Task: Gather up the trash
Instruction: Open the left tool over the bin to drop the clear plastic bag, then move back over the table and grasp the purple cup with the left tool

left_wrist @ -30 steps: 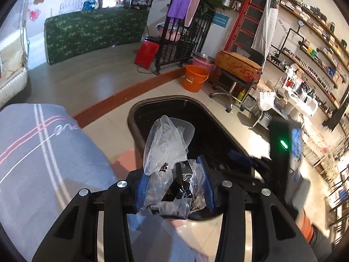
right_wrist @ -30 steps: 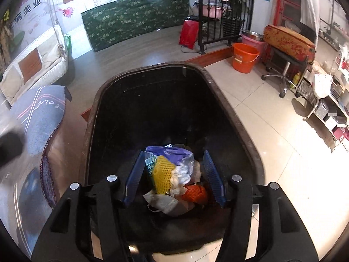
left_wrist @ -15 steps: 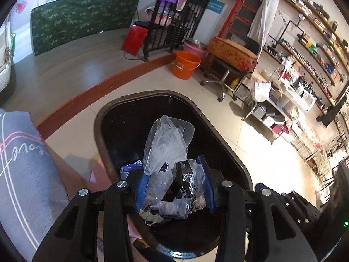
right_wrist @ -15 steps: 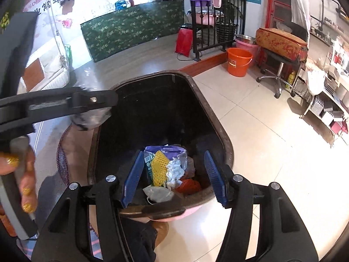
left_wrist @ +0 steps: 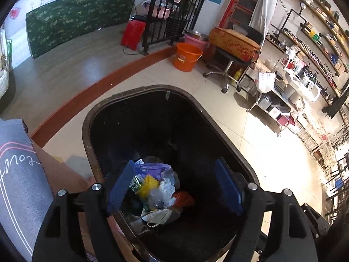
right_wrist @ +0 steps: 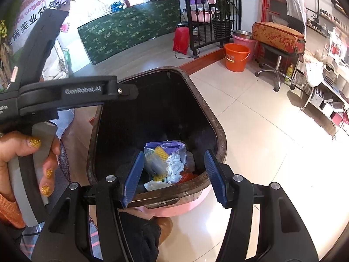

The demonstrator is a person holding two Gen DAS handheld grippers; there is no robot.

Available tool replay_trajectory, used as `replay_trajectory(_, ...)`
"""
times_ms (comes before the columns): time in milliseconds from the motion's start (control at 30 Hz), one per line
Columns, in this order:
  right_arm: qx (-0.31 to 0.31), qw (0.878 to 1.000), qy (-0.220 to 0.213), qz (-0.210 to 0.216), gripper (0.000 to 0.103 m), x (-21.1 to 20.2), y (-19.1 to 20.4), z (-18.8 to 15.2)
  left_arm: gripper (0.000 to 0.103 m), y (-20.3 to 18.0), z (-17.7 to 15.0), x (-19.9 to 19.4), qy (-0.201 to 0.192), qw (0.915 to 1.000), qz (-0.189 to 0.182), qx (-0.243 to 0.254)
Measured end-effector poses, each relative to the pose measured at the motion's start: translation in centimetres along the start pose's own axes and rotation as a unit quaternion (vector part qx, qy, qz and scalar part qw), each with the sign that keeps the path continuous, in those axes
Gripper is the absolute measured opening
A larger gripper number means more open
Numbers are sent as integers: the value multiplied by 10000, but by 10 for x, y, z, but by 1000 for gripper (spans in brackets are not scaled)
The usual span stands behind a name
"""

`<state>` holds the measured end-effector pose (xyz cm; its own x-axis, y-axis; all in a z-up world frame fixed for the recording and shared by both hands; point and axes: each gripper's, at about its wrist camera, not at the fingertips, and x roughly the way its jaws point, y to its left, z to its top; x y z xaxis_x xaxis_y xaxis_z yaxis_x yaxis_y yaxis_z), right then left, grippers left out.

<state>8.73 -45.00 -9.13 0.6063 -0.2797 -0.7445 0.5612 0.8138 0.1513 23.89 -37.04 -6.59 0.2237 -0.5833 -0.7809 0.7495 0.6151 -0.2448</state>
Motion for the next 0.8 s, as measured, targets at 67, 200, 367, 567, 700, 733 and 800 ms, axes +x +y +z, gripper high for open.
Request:
replay_trajectory(67, -2, 10000, -22, 18, 58, -1, 2, 1, 80, 1, 0, -5, -77, 10000, 15, -25)
replay_trajectory(200, -53, 10000, -16, 3, 58, 1, 6, 2, 86, 9, -2, -15, -237, 9995, 102, -161)
replay_trajectory(367, -78, 10000, -5, 4, 58, 0, 10, 1, 86, 17, -9, -33, -398, 9987, 189, -259)
replay_trajectory(567, -235, 9997, -16, 55, 62, -5, 25, 4, 86, 30, -19, -60, -675, 9960, 278, -522)
replay_trajectory(700, -441, 9986, -75, 282, 68, -11, 51, 9, 87, 46, -36, -83, -778, 9937, 630, -502)
replay_trajectory(733, -507, 9981, -71, 342, 68, -12, 58, 11, 88, 49, -42, -89, -803, 9928, 719, -529)
replay_trajectory(800, -649, 9966, -23, 499, 71, -11, 76, 13, 88, 67, -54, -105, -864, 9893, 929, -715)
